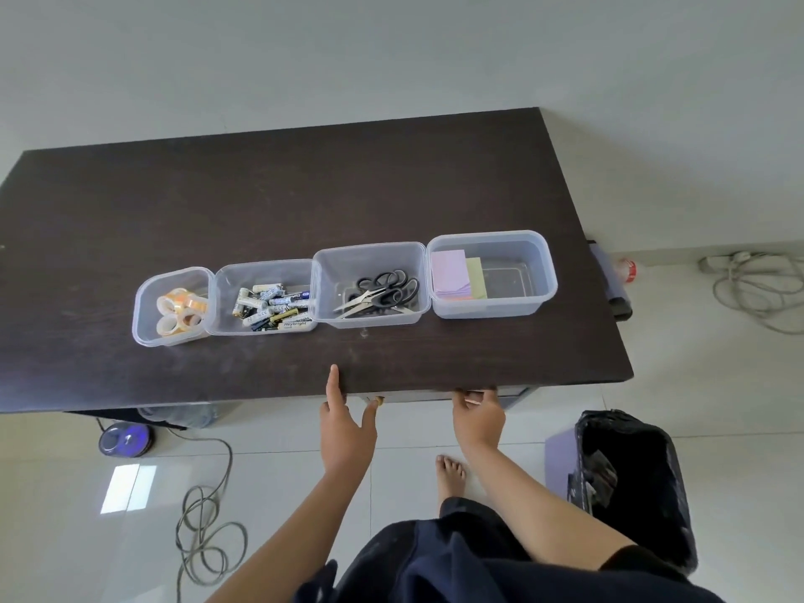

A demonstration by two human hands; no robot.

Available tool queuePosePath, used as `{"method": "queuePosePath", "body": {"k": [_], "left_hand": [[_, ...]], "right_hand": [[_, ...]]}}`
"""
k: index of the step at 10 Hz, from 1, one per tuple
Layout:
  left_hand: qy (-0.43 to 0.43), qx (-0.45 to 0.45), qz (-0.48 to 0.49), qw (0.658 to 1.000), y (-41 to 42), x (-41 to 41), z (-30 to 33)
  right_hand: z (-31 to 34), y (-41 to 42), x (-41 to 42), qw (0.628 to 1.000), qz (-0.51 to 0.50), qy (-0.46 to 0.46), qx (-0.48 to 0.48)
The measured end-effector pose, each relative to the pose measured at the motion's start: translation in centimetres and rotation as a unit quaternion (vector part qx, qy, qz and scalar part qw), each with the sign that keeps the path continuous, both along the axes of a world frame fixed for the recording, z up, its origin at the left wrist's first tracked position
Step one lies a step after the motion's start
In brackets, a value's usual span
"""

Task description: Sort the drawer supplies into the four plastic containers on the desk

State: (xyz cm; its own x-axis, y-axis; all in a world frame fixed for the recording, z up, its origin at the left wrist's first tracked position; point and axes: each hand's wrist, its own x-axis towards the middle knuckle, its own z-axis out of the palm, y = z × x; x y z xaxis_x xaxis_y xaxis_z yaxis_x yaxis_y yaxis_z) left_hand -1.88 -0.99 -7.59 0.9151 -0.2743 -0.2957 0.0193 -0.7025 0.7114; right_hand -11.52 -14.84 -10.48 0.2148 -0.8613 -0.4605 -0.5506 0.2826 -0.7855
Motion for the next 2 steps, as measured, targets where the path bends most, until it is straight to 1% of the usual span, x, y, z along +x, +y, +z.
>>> {"method": "queuePosePath", "body": {"k": [1,2], "left_hand": [[-0.015,-0.004,-0.046,0.999,0.9,-1.5,-0.7],[-0.009,0.073,-0.149,0.986,4.2,-4.1,-1.6]], "right_hand": [[0.1,-0.4,-1.8,0.997,0.072,0.029,0.028],[0.7,-0.1,-4.9,0.996,0.064,0.014,0.057]]}}
